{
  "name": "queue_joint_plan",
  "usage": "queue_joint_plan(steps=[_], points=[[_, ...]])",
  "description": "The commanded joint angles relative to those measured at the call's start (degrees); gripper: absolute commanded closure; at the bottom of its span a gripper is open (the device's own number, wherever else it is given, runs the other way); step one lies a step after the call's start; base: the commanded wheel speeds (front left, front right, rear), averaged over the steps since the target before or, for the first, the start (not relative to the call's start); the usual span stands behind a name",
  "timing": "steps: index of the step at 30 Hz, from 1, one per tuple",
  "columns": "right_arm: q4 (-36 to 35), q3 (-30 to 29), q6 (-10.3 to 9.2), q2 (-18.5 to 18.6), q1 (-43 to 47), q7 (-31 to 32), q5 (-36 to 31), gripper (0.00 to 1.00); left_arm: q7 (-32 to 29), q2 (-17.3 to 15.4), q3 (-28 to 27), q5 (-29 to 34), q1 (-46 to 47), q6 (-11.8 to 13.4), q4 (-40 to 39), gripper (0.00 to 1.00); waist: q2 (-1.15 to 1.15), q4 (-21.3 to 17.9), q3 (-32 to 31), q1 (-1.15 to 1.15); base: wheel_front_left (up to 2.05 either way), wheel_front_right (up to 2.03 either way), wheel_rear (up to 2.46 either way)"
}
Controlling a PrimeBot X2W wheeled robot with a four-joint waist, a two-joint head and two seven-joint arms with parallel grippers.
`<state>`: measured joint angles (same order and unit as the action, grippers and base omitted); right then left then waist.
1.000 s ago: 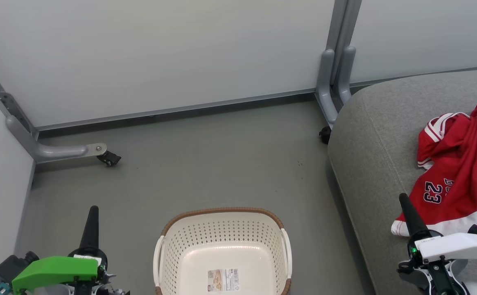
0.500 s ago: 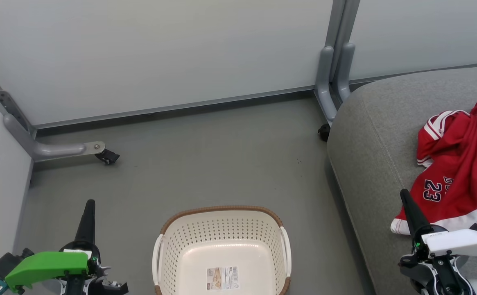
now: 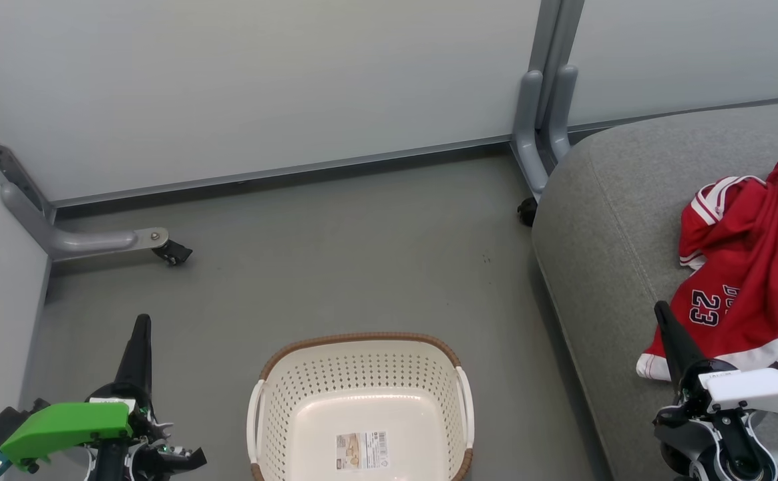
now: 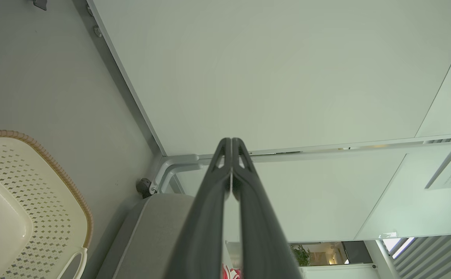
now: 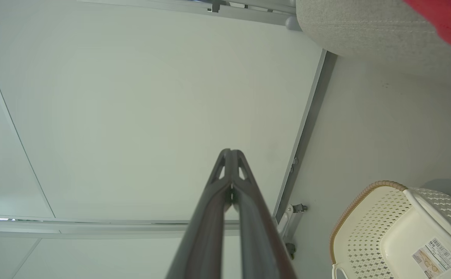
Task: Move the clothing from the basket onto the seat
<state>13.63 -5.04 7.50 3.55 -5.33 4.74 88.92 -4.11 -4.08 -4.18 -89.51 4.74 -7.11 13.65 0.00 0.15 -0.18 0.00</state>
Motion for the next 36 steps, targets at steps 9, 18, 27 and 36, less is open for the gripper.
queue_joint_plan(steps=[9, 18, 27, 36], points=[[0.45, -0.79, -0.02, 0.00, -1.12, 1.33, 4.24, 1.00, -1.31, 0.04, -0.89, -4.30, 1.91, -0.54, 0.39, 1.00, 0.00, -0.14, 0.33, 0.00, 0.00, 0.00, 0.00], [0.46, -0.89, -0.02, -0.08, -1.11, 1.31, 4.20, 1.00, -1.42, 0.18, -1.06, -4.13, 1.73, -0.53, 0.39, 1.00, 0.00, -0.15, 0.36, 0.00, 0.00, 0.00, 0.00], [0.47, -0.98, -0.02, -0.15, -1.11, 1.44, 4.07, 1.00, -1.62, 0.30, -1.23, -3.91, 1.74, -0.52, 0.41, 1.00, 0.00, -0.15, 0.36, 0.00, 0.00, 0.00, 0.00], [0.47, -1.06, -0.02, -0.21, -1.12, 1.53, 3.95, 1.00, -1.76, 0.36, -1.38, -3.75, 1.76, -0.52, 0.42, 1.00, 0.00, -0.15, 0.36, 0.00, 0.00, 0.00, 0.00]])
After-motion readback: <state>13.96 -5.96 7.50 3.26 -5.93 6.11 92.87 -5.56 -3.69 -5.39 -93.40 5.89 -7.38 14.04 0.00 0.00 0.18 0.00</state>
